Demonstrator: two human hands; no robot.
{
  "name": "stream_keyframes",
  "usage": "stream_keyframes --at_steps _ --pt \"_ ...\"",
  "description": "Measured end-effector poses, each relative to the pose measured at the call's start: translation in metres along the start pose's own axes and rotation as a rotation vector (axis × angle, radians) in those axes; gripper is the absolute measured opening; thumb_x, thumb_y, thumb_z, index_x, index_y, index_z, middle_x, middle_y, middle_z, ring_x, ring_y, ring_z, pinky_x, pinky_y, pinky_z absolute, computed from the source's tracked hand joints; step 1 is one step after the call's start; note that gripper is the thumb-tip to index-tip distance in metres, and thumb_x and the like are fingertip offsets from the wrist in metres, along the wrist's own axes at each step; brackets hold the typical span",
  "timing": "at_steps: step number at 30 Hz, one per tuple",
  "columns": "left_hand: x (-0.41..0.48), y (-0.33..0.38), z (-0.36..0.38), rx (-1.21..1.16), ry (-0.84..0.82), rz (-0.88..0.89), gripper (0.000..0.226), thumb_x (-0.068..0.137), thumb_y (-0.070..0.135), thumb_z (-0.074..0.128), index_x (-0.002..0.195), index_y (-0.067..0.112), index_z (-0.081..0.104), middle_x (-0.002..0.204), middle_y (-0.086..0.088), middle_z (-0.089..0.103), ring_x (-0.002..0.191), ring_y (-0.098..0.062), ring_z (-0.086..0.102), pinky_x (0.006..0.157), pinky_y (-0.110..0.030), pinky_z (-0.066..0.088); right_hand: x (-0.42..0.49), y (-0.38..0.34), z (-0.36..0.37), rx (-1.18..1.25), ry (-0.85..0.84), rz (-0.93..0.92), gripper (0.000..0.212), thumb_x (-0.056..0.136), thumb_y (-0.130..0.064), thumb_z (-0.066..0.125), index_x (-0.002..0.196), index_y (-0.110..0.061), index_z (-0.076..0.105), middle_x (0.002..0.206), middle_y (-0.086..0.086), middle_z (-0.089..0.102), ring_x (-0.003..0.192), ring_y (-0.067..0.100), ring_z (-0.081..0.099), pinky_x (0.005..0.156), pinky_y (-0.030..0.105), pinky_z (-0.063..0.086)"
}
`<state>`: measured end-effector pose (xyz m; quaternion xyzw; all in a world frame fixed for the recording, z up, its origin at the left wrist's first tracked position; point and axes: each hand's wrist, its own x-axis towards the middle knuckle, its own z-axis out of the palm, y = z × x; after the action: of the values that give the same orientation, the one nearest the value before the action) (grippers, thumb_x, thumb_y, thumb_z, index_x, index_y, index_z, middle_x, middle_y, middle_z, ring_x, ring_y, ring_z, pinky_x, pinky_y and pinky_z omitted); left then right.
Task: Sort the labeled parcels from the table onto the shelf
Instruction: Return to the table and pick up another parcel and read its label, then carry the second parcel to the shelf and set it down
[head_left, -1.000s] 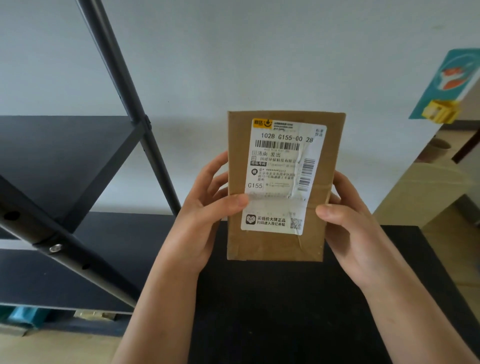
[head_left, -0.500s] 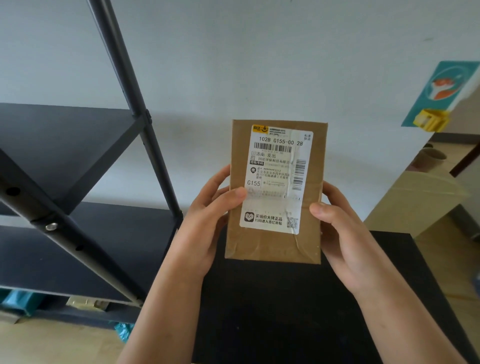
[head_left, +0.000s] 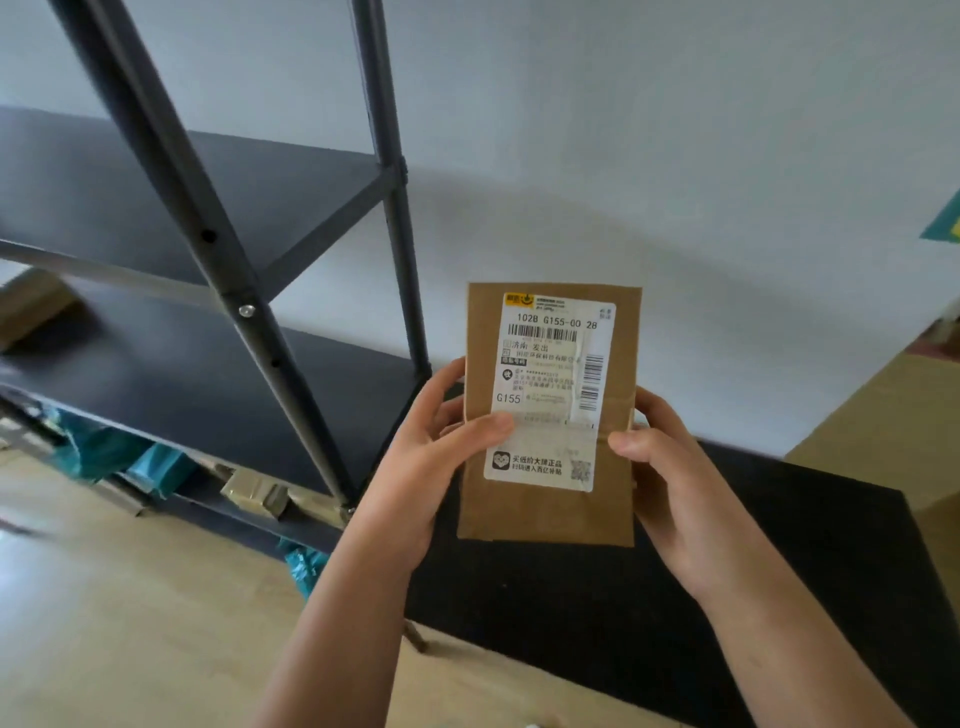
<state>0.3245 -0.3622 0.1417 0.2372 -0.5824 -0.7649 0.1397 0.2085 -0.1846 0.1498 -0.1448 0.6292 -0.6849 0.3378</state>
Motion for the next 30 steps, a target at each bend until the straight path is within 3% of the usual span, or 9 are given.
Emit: stream_keyframes --at_steps 8,12,15,18,22,25,30 --pt "-0.065 0.006 -0.06 -0.036 0.124 0.028 0.073 0.07 0.03 0.081 0.137 0.037 0.052 0.117 -0.003 0.076 0.105 -0.026 0.075 0.092 -0.052 0.058 -0.028 0.008 0.07 -0.02 -0.13 -0.026 0.057 0.075 -0.029 0.074 0.13 -0.032 0.06 0.111 -0.005 0.078 0.103 0.012 0.074 0.097 0.044 0.052" --pt "-0.117 0.004 -0.114 -0.049 0.203 0.024 0.075 0.073 0.031 0.082 0.141 0.034 0.051 0.119 -0.004 0.075 0.107 -0.027 0.074 0.094 -0.055 0.057 -0.053 0.03 0.13 0.002 -0.2 0.008 0.053 0.081 -0.029 0.072 0.132 -0.031 0.06 0.118 -0.002 0.077 0.111 0.02 0.073 0.101 0.049 0.051" --pt "-0.166 0.0 -0.165 -0.072 0.294 0.019 0.07 0.075 0.03 0.083 0.139 0.032 0.054 0.115 -0.005 0.077 0.103 -0.025 0.076 0.094 -0.052 0.058 -0.076 0.053 0.189 0.01 -0.254 0.066 0.061 0.072 -0.035 0.073 0.131 -0.033 0.06 0.117 -0.001 0.077 0.113 0.024 0.071 0.1 0.05 0.051" --pt "-0.219 0.0 -0.214 -0.082 0.409 0.032 0.061 0.083 0.025 0.076 0.141 0.029 0.055 0.112 -0.004 0.078 0.102 -0.024 0.076 0.097 -0.05 0.056 -0.1 0.074 0.253 -0.004 -0.304 0.096 0.062 0.068 -0.036 0.072 0.129 -0.035 0.06 0.112 -0.002 0.079 0.103 0.021 0.076 0.087 0.043 0.059" --pt "-0.281 0.002 -0.268 -0.072 0.5 0.063 0.057 0.084 0.032 0.073 0.138 0.032 0.056 0.109 0.003 0.079 0.1 -0.019 0.077 0.093 -0.043 0.059 -0.128 0.097 0.331 -0.001 -0.343 0.127 0.04 0.087 -0.031 0.068 0.126 -0.035 0.062 0.105 0.0 0.08 0.091 0.021 0.079 0.063 0.032 0.063" --pt "-0.312 0.004 -0.304 -0.078 0.544 0.08 0.065 0.08 0.042 0.077 0.14 0.031 0.054 0.11 0.004 0.079 0.1 -0.016 0.077 0.085 -0.033 0.061 -0.14 0.103 0.381 -0.018 -0.404 0.116 0.037 0.09 -0.03 0.064 0.127 -0.032 0.06 0.104 0.001 0.08 0.09 0.021 0.079 0.066 0.033 0.064" --pt "-0.332 0.007 -0.365 -0.089 0.605 0.055 0.088 0.069 0.056 0.078 0.147 0.031 0.047 0.115 0.006 0.077 0.105 -0.014 0.074 0.097 -0.041 0.058 -0.131 0.112 0.453 -0.074 -0.461 0.078 0.049 0.078 -0.039 0.071 0.126 -0.033 0.061 0.108 0.003 0.079 0.096 0.024 0.077 0.082 0.042 0.063"
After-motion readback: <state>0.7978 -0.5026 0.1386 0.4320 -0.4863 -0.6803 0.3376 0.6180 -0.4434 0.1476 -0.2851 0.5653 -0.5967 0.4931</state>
